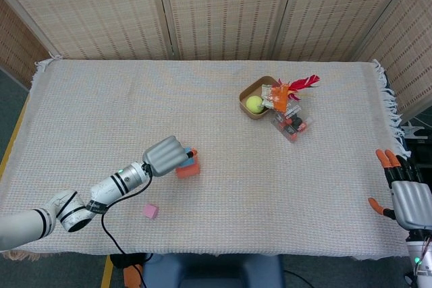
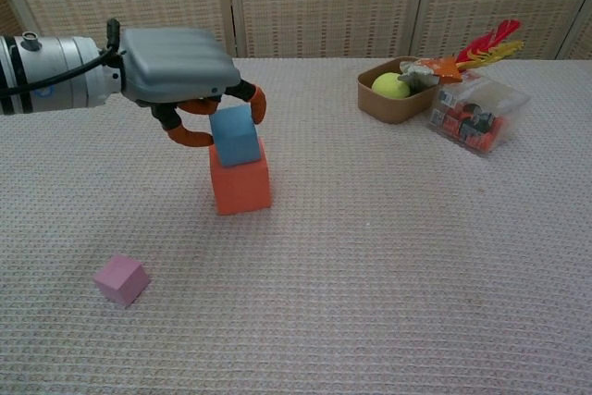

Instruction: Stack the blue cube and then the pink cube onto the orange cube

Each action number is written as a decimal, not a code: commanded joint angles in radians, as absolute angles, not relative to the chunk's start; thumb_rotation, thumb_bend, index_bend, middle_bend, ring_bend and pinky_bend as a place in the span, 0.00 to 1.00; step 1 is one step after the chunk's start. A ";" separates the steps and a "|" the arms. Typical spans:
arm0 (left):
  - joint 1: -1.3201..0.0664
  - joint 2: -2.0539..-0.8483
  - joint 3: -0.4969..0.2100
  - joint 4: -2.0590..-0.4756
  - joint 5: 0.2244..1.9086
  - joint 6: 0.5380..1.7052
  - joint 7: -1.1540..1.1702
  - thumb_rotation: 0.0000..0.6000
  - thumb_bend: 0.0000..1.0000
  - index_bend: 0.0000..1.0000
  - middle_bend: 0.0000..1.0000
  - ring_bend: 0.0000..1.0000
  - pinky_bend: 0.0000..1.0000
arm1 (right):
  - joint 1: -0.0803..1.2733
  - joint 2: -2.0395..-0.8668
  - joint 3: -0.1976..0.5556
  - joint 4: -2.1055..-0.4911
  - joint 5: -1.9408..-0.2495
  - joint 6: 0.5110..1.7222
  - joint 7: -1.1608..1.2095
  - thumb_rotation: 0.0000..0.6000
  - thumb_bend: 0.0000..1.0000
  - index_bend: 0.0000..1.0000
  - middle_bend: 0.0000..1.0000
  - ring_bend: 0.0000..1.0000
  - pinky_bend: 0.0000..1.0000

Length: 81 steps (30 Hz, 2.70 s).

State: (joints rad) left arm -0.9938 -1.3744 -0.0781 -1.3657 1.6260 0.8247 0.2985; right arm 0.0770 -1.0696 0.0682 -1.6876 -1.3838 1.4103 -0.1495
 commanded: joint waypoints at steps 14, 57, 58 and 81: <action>-0.996 -1.371 -0.065 -1.385 1.611 0.827 0.314 1.00 0.35 0.35 1.00 1.00 1.00 | 0.073 -1.067 0.070 -1.691 -1.385 1.420 -0.148 1.00 0.12 0.00 0.00 0.00 0.00; -0.876 -1.258 -0.007 -1.580 1.591 0.970 0.382 1.00 0.34 0.10 1.00 1.00 1.00 | 0.062 -1.051 0.063 -1.703 -1.411 1.438 -0.134 1.00 0.12 0.00 0.00 0.00 0.00; -0.856 -1.245 0.006 -1.598 1.593 0.987 0.371 1.00 0.34 0.10 1.00 1.00 1.00 | 0.061 -1.051 0.061 -1.704 -1.414 1.438 -0.133 1.00 0.12 0.00 0.00 0.00 0.00; -0.597 -1.272 0.202 -1.618 1.674 1.092 0.112 1.00 0.33 0.11 1.00 1.00 1.00 | 0.072 -1.061 0.029 -1.714 -1.467 1.412 -0.144 1.00 0.12 0.00 0.00 0.00 0.00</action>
State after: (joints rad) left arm -0.6000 -1.2688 0.2029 -1.6121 1.6775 1.0966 0.1080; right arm 0.0716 -1.0609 0.0291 -1.7137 -1.4662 1.4118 -0.1449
